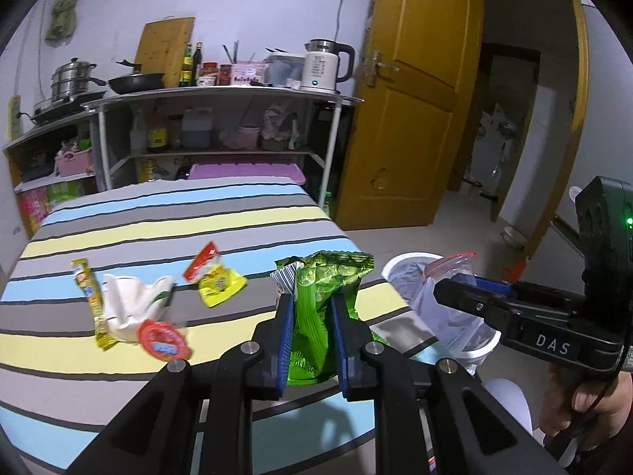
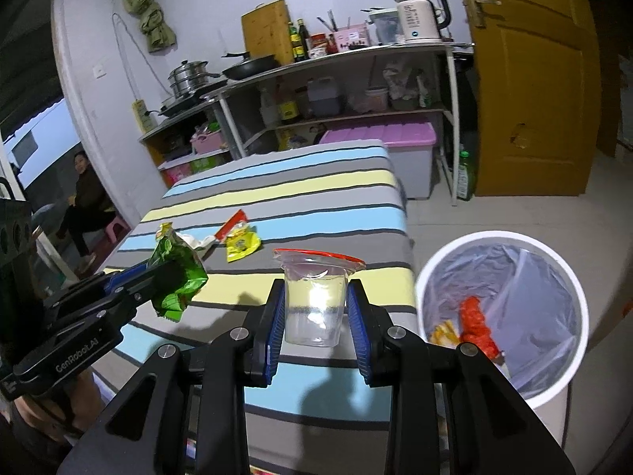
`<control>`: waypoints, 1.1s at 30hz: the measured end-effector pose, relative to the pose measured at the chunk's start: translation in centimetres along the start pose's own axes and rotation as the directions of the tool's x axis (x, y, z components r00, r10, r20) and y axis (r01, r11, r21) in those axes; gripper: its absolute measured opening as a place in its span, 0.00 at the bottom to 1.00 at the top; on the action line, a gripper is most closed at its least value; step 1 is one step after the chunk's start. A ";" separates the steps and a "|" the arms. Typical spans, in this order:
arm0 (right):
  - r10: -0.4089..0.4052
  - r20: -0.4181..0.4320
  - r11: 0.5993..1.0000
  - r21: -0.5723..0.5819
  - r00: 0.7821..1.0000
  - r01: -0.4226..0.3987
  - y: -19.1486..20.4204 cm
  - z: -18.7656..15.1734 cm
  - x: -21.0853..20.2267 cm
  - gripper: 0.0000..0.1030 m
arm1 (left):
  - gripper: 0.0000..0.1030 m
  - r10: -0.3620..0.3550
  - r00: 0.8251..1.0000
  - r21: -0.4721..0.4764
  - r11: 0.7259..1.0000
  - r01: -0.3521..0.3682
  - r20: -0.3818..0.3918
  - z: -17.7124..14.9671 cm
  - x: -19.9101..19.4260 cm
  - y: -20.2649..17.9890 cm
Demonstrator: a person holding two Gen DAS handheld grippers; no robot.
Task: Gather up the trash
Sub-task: 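Lower the green bag and clear cup into the bin and open both grippers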
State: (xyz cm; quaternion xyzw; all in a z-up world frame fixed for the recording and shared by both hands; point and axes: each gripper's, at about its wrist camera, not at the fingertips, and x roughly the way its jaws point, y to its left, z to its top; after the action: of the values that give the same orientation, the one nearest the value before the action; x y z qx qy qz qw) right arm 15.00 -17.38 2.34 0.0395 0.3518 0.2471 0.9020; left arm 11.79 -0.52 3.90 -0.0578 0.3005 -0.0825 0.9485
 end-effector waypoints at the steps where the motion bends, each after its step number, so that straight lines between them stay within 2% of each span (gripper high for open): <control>1: -0.006 0.003 1.000 0.003 1.000 0.006 -0.3 0.0 -0.2 0.31 | 0.18 -0.007 1.000 0.004 1.000 0.007 -0.003 0.1 0.3 -0.4; 20: -0.113 0.034 0.987 0.117 0.993 0.108 -7.2 -1.2 -3.3 0.31 | 0.18 -0.106 0.994 0.086 0.990 0.109 -0.039 2.1 4.9 -7.0; 33: -0.161 0.025 0.973 0.173 0.987 0.155 -10.6 -1.7 -3.8 0.31 | 0.18 -0.158 0.985 0.110 0.980 0.165 -0.076 2.2 8.4 -10.2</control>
State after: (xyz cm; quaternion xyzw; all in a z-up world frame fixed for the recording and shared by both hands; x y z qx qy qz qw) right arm 15.91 -28.66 0.81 0.0934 0.3563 0.1427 0.9187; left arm 18.57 -11.99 2.57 -0.0241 0.3210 -0.1784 0.9298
